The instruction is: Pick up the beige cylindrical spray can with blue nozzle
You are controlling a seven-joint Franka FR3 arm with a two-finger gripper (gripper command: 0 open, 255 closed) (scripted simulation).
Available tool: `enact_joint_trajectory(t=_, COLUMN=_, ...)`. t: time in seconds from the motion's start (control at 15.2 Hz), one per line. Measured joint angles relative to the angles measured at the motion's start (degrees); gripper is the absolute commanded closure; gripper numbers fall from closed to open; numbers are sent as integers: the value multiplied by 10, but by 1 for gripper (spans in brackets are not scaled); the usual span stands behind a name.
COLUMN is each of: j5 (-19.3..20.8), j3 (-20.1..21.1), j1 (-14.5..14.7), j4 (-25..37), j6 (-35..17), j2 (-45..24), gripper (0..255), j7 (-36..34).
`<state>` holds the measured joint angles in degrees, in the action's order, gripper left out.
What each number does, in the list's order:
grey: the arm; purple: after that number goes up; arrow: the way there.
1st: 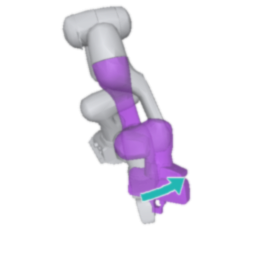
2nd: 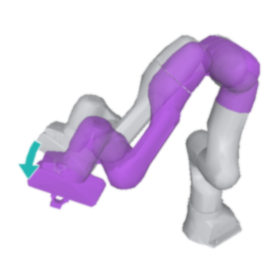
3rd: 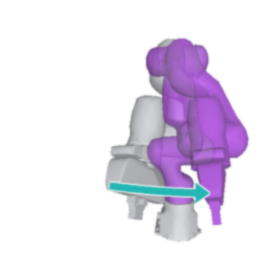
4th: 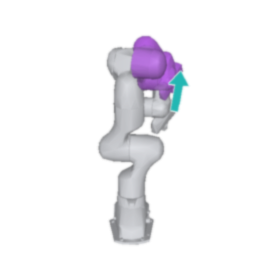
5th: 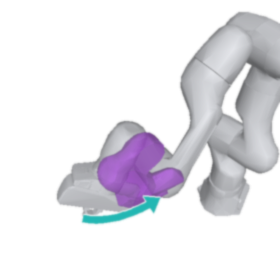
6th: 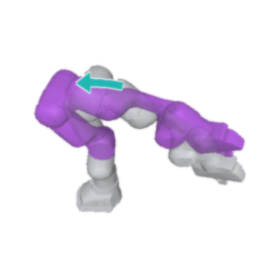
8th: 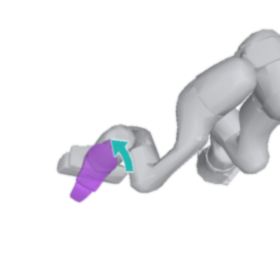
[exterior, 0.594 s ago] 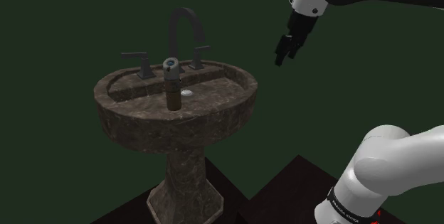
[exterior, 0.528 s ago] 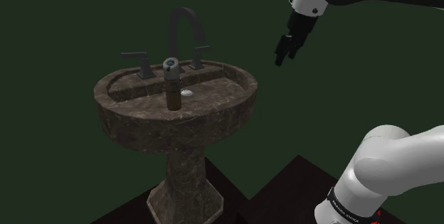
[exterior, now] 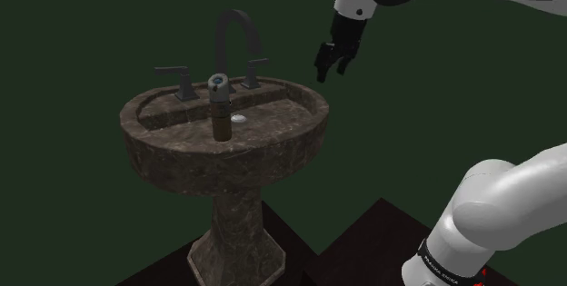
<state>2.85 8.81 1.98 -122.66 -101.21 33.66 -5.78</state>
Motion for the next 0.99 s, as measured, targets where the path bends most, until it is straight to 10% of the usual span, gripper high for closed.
enact_joint_trajectory(t=0.99, j5=40, j3=115, j1=16, j4=279, j6=-14, j2=-308, gripper=0, j7=-164)
